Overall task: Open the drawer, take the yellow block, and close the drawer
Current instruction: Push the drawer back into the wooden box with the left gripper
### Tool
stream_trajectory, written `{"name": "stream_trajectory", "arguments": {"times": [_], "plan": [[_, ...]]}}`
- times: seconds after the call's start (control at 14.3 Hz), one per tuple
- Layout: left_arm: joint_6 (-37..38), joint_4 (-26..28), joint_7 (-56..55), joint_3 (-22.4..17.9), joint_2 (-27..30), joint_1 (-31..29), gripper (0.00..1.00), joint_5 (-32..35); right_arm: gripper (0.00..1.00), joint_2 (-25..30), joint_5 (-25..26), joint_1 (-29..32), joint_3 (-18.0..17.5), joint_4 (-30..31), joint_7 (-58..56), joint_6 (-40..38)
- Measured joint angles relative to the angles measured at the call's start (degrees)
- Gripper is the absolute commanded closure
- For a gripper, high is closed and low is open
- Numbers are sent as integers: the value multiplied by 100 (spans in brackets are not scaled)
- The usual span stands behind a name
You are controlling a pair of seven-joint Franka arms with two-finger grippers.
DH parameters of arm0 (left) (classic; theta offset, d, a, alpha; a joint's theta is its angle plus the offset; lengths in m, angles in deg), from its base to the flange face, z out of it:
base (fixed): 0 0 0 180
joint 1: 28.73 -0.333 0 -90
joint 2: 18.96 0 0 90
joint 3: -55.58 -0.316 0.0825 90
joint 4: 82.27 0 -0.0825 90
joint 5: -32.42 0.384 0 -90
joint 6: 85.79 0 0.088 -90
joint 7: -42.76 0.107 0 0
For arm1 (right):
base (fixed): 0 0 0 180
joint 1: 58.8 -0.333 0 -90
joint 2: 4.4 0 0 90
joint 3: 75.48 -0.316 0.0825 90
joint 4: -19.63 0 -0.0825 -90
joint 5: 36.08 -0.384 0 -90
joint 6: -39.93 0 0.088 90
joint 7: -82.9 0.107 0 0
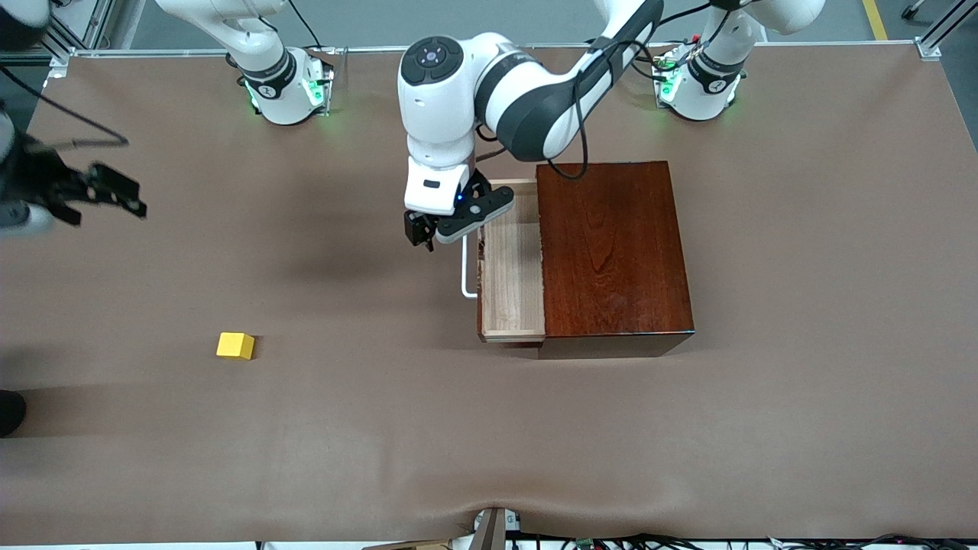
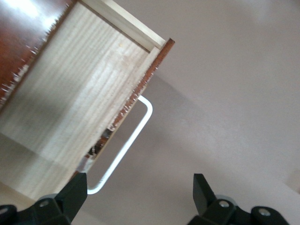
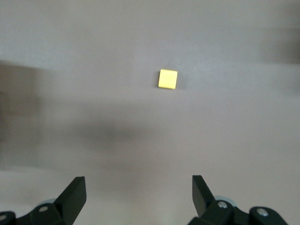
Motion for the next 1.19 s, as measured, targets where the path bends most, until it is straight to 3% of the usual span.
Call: {"name": "stream_trajectory", "arguments": {"times": [0.63, 1.19], "plan": [[-938, -16, -1016, -76, -796, 266, 0, 0, 0, 76, 15, 0, 26, 19, 0, 44], [-927, -14, -1278, -120, -1048, 274, 0, 0, 0, 14, 15, -116, -13, 19, -9, 55]]}}
